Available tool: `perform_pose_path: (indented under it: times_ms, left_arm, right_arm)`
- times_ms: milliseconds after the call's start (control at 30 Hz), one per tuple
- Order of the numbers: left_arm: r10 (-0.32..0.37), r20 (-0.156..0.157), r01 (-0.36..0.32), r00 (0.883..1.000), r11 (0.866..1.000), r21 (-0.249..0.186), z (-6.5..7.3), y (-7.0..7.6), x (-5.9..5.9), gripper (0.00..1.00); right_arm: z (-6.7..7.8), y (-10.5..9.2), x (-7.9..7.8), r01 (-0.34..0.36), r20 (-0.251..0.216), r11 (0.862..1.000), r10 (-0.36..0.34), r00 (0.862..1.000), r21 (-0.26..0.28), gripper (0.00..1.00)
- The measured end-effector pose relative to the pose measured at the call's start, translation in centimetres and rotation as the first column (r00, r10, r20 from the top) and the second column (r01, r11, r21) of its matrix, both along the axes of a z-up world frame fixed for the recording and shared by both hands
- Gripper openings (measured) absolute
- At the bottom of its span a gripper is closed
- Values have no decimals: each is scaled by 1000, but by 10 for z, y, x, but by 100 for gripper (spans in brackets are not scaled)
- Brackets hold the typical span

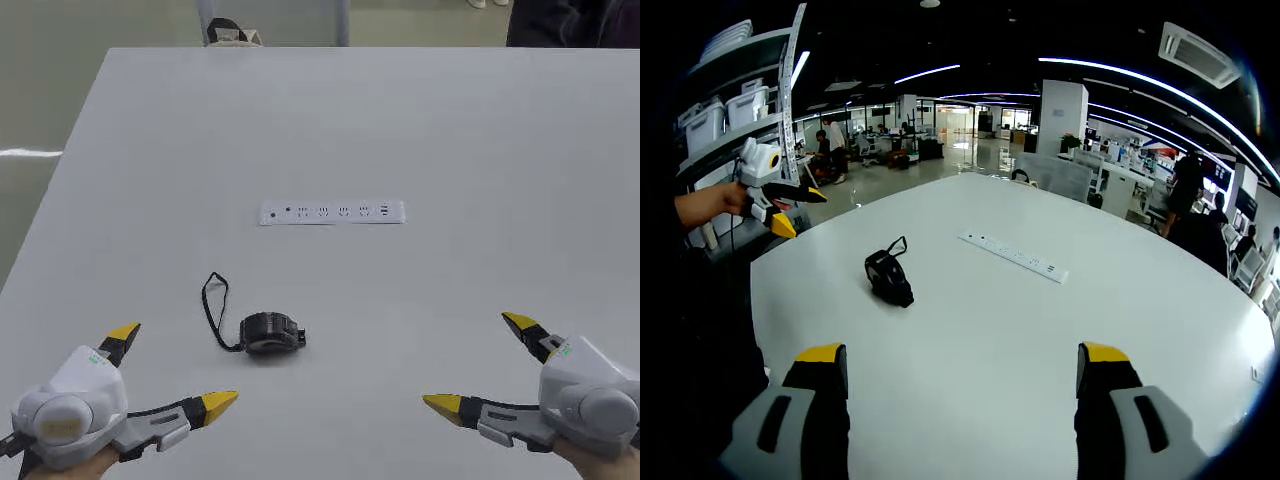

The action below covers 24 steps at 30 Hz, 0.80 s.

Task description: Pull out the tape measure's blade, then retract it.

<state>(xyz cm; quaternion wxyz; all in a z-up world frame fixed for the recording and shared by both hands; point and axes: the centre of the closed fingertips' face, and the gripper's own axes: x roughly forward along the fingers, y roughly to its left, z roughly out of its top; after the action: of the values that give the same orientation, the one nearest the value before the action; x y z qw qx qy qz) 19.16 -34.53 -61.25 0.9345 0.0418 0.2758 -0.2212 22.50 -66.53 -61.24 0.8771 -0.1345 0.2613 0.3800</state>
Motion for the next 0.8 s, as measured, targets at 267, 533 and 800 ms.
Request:
perform_pose_path:
  times_ms: [267,533,800]
  left_arm:
    - [-21,-14,21,1000,1000,21,-9,-1,6,99]
    - [-48,-27,49,998,998,34,-21,0,17,98]
    - [-94,-45,97,995,993,66,-36,-1,31,95]
  right_arm:
    - [-6,9,1,-42,-21,999,42,999,-5,95]
    - [-14,15,5,-83,-46,996,82,996,-18,94]
    - [-24,28,11,-170,-60,985,167,984,-38,89]
